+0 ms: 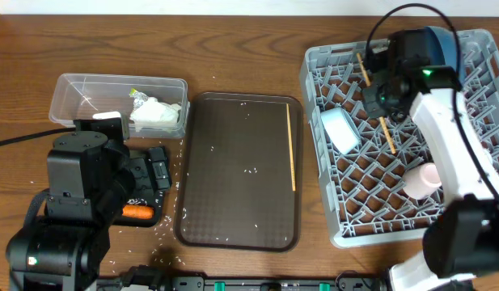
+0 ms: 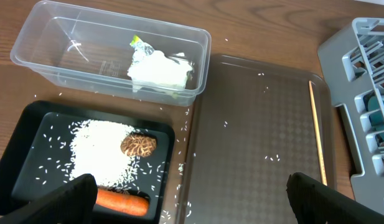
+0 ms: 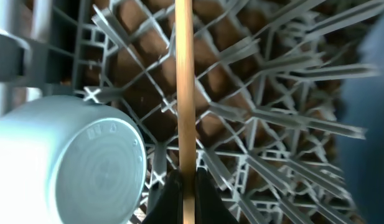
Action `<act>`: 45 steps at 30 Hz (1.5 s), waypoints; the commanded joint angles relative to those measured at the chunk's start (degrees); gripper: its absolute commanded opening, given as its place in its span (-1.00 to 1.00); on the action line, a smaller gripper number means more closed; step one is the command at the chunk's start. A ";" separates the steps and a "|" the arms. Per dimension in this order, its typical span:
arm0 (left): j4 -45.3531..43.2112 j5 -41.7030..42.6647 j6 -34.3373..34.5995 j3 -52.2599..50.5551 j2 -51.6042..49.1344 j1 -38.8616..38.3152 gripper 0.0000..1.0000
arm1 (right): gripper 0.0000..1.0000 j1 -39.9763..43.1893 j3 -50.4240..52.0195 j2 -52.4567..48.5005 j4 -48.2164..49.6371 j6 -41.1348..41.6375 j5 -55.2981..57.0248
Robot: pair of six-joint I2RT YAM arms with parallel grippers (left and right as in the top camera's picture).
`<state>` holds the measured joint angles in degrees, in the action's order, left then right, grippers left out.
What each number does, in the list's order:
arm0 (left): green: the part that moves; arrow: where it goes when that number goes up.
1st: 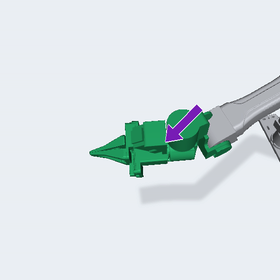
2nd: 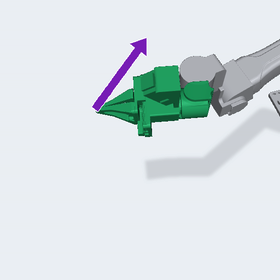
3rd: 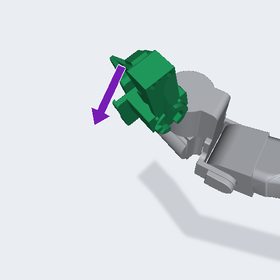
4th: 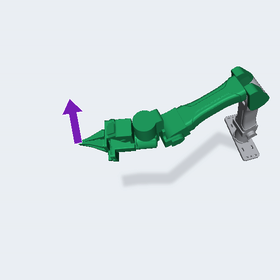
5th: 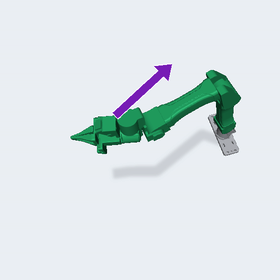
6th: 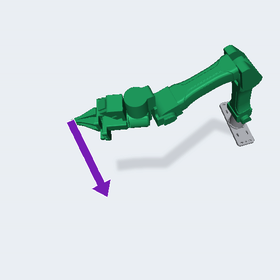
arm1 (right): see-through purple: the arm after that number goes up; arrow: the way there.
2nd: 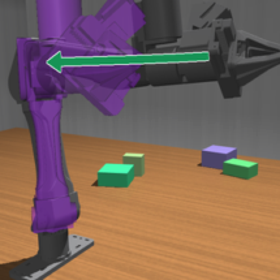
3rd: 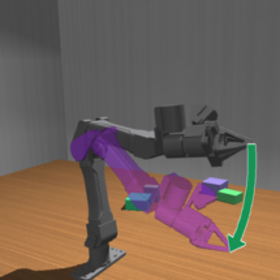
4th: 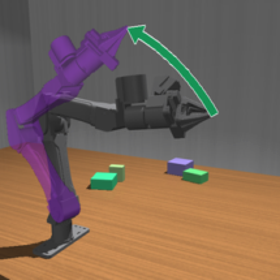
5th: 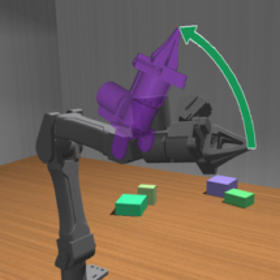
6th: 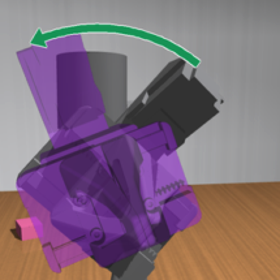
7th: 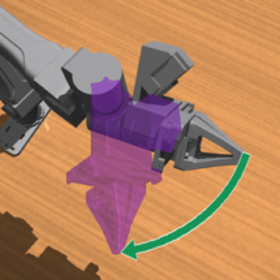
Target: Sort waste into correct bins and load items into the dishwasher rack
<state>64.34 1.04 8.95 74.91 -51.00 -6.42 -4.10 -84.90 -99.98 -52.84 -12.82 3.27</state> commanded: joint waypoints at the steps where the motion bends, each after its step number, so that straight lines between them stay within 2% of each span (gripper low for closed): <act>1: 0.15 -0.87 -0.57 0.33 0.09 0.39 0.96 | -0.98 -0.48 0.39 -1.55 0.13 1.57 -0.68; 2: 0.15 -0.87 -0.57 0.33 0.09 0.39 0.96 | -0.94 -0.63 0.39 -1.55 0.37 2.58 -0.46; 3: 0.15 -0.87 -0.57 0.33 0.09 0.39 0.96 | -0.63 -0.87 0.28 -1.42 0.44 3.19 -0.26; 4: 0.15 -0.85 -0.57 0.33 0.09 0.39 0.96 | -0.40 -1.25 0.04 -0.90 0.31 3.41 -0.28; 5: 0.15 -0.87 -0.57 0.33 0.09 0.39 0.96 | -0.30 -1.86 -0.26 -0.28 0.09 3.61 -0.28; 7: 0.15 -0.87 -0.57 0.33 0.09 0.39 0.96 | -0.24 -3.58 -0.83 1.66 -0.39 3.80 -0.37; 10: 0.15 -0.87 -0.57 0.33 0.09 0.39 0.96 | -0.22 -7.91 -0.92 5.46 -0.55 4.76 -1.57; 15: 0.15 -0.85 -0.57 0.33 0.09 0.39 0.96 | -0.26 -18.95 -0.90 8.92 0.26 11.21 -2.23; 17: 0.15 -0.87 -0.57 0.33 0.09 0.39 0.96 | -0.26 -23.47 -0.52 8.28 1.33 14.01 -2.16; 19: 0.15 -0.87 -0.57 0.33 0.09 0.39 0.96 | -0.15 -27.28 0.09 6.69 2.86 17.22 -1.88; 22: 0.15 -0.87 -0.57 0.33 0.09 0.39 0.96 | -0.17 -30.88 0.22 2.10 3.08 24.79 2.89; 24: 0.15 -0.87 -0.57 0.33 0.09 0.39 0.96 | -0.20 -31.39 0.22 -1.62 2.19 30.88 6.43; 28: 0.15 -0.87 -0.57 0.33 0.09 0.39 0.95 | -0.21 -30.25 0.22 -9.40 0.94 36.30 4.92; 38: 0.15 -0.87 -0.57 0.33 0.09 0.39 0.96 | -0.14 -28.48 0.22 -17.44 1.22 36.11 2.29; 43: 0.15 -0.85 -0.57 0.33 0.09 0.39 0.95 | -0.15 -28.48 0.26 -20.15 2.14 36.04 0.39; 45: 0.15 -0.87 -0.57 0.33 0.09 0.39 0.96 | -0.22 -28.50 0.26 -21.33 2.82 34.62 -1.22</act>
<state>64.31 1.04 8.97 74.91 -51.00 -6.42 -33.36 -84.66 -118.96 -50.50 22.11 4.47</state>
